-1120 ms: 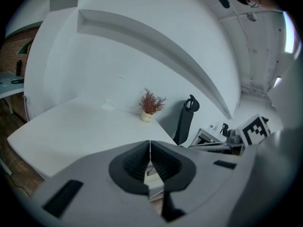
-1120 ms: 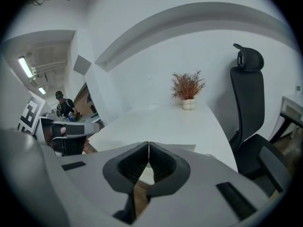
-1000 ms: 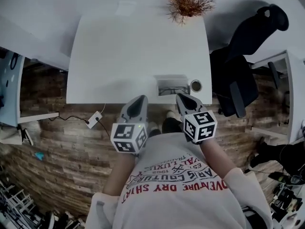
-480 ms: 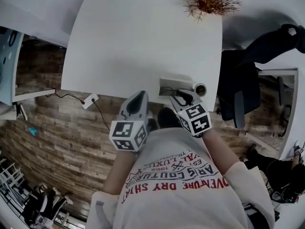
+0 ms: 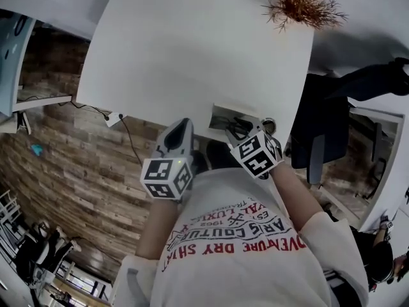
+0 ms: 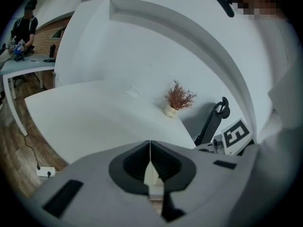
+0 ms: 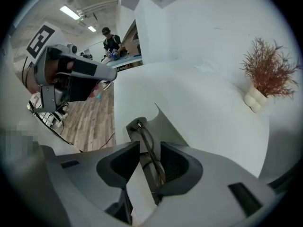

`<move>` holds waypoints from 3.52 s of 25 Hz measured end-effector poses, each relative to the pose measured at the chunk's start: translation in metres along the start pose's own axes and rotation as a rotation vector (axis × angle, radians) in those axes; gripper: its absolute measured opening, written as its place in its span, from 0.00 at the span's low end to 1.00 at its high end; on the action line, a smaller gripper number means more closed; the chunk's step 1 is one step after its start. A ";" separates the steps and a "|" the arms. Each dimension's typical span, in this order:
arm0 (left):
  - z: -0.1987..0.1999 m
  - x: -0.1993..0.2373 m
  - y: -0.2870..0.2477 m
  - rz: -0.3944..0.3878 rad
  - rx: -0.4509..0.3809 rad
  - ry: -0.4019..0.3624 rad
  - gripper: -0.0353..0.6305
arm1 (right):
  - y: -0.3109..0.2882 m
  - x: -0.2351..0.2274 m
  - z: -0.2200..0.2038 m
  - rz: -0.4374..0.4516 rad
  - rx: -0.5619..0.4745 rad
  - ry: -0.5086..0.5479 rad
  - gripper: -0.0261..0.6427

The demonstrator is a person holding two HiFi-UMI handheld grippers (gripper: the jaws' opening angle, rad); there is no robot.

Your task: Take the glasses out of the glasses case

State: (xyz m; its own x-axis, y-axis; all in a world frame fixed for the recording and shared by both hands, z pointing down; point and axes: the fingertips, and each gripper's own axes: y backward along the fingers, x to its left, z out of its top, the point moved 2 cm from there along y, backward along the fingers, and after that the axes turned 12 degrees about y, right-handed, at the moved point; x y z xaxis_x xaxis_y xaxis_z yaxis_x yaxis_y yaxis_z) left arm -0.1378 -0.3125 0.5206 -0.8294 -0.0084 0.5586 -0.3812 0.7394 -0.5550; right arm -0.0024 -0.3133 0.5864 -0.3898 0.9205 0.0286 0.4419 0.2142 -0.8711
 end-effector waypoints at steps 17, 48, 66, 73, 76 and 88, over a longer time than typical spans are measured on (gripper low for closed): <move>-0.003 0.004 0.007 0.088 -0.057 0.049 0.06 | -0.016 0.001 -0.008 0.090 0.105 0.348 0.08; 0.063 -0.062 0.025 -0.096 -0.150 -0.198 0.06 | 0.100 -0.042 0.054 -0.237 -0.237 -0.148 0.08; 0.085 -0.176 0.031 -0.338 -0.207 -0.464 0.06 | 0.212 -0.066 0.034 -0.621 -0.581 -0.466 0.08; 0.072 -0.184 0.035 -0.365 -0.186 -0.485 0.06 | 0.228 -0.055 0.024 -0.725 -0.643 -0.496 0.08; 0.068 -0.184 0.036 -0.369 -0.179 -0.487 0.06 | 0.232 -0.050 0.022 -0.746 -0.663 -0.498 0.08; 0.062 -0.184 0.037 -0.367 -0.174 -0.484 0.06 | 0.241 -0.044 0.021 -0.767 -0.691 -0.483 0.08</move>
State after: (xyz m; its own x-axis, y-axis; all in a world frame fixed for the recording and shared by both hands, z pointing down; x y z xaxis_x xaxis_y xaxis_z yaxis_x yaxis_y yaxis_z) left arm -0.0241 -0.3250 0.3592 -0.7638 -0.5555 0.3287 -0.6376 0.7288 -0.2496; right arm 0.1041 -0.3089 0.3646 -0.9534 0.2788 0.1152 0.2447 0.9381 -0.2450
